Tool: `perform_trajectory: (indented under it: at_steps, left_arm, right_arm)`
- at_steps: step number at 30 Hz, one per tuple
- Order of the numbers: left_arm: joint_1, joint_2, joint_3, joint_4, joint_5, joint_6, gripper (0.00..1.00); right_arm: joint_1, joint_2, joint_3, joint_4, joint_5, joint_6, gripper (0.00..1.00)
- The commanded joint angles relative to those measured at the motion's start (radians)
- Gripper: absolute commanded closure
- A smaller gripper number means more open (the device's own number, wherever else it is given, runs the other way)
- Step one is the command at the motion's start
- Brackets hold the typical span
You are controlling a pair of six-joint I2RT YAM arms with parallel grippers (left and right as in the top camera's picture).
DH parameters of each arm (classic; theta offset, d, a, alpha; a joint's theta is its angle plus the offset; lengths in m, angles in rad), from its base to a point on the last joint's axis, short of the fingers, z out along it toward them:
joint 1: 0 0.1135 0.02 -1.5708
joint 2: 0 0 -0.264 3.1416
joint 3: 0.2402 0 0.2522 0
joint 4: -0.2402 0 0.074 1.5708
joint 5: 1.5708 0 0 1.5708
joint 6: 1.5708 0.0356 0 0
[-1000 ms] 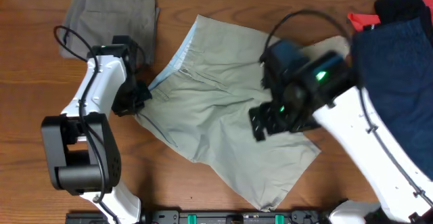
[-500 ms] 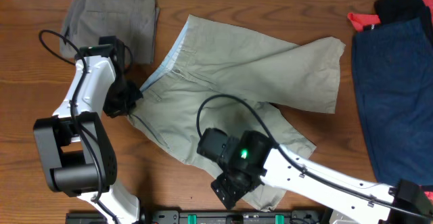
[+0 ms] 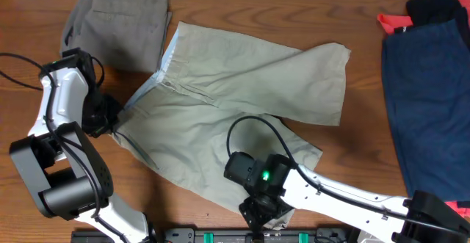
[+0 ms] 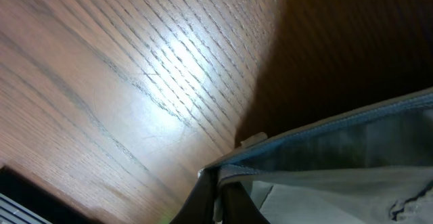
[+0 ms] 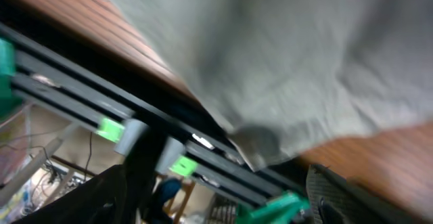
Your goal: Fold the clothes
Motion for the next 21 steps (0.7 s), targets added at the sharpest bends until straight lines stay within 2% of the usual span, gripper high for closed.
perform_trajectory:
  at_steps: [1,8,13,21]
  left_arm:
    - [0.013,-0.011,-0.002,-0.003,-0.013,-0.011,0.94]
    - [0.014,-0.011,-0.002,-0.004,-0.013,-0.009,0.94]
    - [0.014,-0.011,-0.002,-0.004,-0.013,-0.010,0.94]
    - [0.014,-0.011,-0.002,-0.004,-0.012,-0.010,0.94]
  right_arm:
    - [0.000,0.011,-0.009,-0.041,0.053,0.162,0.17]
    - [0.006,0.011,-0.010,-0.079,-0.109,0.302,0.21]
    - [0.027,0.011,-0.025,-0.130,-0.085,0.419,0.22]
    - [0.000,0.011,-0.164,0.074,-0.108,0.435,0.23]
